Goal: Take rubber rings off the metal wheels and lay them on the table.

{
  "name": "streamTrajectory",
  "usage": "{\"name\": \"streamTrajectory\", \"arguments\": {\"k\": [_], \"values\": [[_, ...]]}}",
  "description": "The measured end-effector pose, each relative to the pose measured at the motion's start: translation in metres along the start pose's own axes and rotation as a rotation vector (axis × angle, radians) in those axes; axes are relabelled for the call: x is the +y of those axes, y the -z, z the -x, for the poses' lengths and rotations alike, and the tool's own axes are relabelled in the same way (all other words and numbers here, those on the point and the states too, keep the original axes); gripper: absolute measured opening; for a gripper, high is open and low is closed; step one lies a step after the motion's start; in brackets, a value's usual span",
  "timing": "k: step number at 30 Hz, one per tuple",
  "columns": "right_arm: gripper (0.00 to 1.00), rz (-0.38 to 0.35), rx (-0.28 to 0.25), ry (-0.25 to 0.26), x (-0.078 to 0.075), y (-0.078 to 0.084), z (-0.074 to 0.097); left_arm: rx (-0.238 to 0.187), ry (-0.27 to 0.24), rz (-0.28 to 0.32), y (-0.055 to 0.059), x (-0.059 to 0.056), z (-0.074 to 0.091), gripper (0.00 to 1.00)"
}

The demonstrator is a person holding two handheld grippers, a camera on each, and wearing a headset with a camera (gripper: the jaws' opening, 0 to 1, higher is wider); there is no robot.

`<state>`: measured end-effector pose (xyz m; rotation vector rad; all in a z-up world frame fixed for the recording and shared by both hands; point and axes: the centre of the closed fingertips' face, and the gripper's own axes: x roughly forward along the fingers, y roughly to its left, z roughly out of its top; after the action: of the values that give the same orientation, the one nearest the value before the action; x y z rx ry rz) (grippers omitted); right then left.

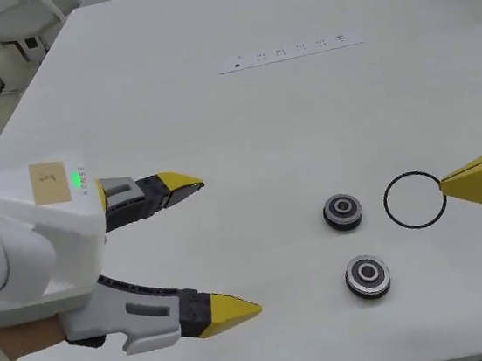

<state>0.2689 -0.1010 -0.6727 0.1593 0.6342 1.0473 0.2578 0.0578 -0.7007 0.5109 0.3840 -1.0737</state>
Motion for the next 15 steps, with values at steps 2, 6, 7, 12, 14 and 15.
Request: {"name": "streamTrajectory", "arguments": {"k": [2,6,7,12,14,15], "values": [[0.00,0.007,-0.001,-0.001,0.002,-0.003,-0.001,-0.008,-0.014,0.010,0.000,0.002,0.004,0.80],[0.00,0.023,-0.004,-0.013,0.008,-0.009,-0.002,-0.010,-0.029,0.026,0.003,0.005,0.010,0.83],[0.00,0.027,-0.005,-0.020,0.010,-0.011,-0.002,-0.009,-0.032,0.032,0.005,0.006,0.012,0.84],[0.00,0.051,0.003,-0.034,0.015,-0.019,-0.006,0.000,-0.048,0.060,0.016,0.007,0.018,0.88],[0.00,0.054,0.005,-0.037,0.016,-0.021,-0.008,0.005,-0.054,0.071,0.020,0.006,0.020,0.89],[0.00,0.056,0.011,-0.038,0.017,-0.022,-0.010,0.007,-0.061,0.082,0.024,0.006,0.020,0.89]]}}
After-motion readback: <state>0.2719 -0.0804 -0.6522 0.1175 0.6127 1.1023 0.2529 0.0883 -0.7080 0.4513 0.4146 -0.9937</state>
